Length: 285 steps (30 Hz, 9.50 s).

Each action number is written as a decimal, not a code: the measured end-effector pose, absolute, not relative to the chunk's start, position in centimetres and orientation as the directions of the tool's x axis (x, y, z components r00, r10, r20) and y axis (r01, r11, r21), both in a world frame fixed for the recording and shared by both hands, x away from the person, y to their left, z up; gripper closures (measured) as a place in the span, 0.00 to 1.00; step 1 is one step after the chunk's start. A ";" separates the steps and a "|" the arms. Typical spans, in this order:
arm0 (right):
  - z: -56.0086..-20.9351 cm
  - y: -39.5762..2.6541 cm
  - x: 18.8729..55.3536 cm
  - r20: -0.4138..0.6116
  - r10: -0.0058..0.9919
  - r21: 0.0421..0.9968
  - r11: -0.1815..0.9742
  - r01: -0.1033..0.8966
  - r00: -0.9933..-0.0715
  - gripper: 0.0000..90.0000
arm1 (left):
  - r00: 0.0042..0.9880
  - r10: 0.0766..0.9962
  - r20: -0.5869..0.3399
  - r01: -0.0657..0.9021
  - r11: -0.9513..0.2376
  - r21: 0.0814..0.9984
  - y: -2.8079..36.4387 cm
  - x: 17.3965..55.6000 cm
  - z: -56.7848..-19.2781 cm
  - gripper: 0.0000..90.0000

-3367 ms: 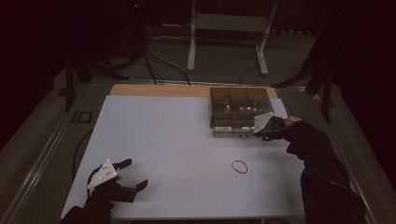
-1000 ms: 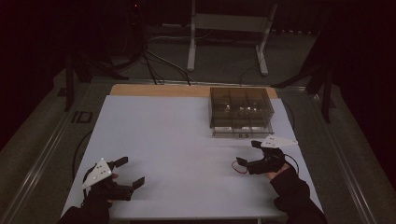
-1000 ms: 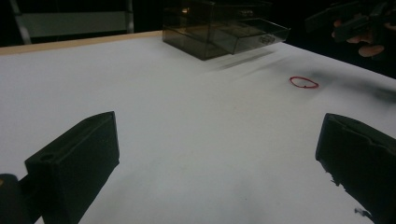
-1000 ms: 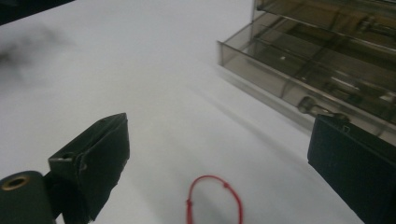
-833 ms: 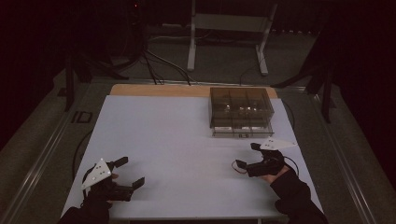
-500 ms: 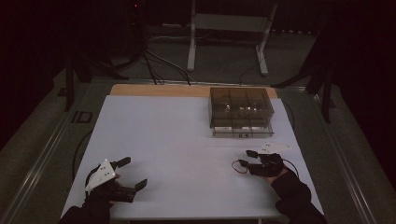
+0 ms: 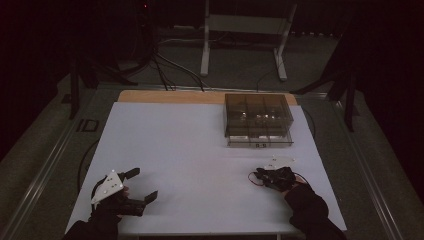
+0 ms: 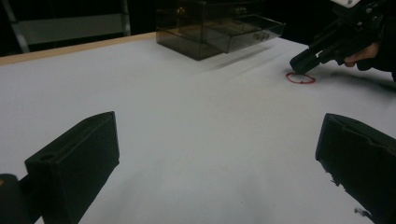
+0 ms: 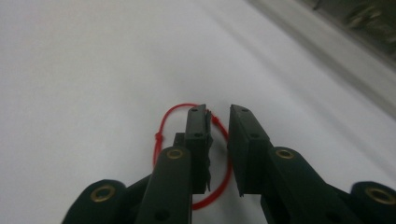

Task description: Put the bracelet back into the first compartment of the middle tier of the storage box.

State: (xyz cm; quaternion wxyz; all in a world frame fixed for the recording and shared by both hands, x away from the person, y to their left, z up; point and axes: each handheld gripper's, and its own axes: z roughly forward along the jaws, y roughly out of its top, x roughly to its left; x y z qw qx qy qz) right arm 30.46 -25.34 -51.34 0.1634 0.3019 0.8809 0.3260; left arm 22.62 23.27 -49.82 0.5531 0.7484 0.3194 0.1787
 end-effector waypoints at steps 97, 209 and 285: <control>-45.4 -24.9 30.7 -0.040 0.662 0.744 0.520 0.420 -0.748 1.00 | 0.729 0.677 -0.101 0.298 -0.181 0.937 23.4 22.3 -50.0 0.01; -43.9 -21.5 41.9 -0.030 0.743 0.787 0.430 0.442 -0.668 1.00 | 0.731 0.674 -0.110 0.302 -0.174 0.937 23.6 22.4 -50.2 0.01; -45.5 -27.6 35.0 0.054 0.858 0.833 0.243 0.496 -0.512 0.09 | 0.738 0.666 -0.110 0.303 -0.182 0.935 23.4 22.5 -50.2 0.01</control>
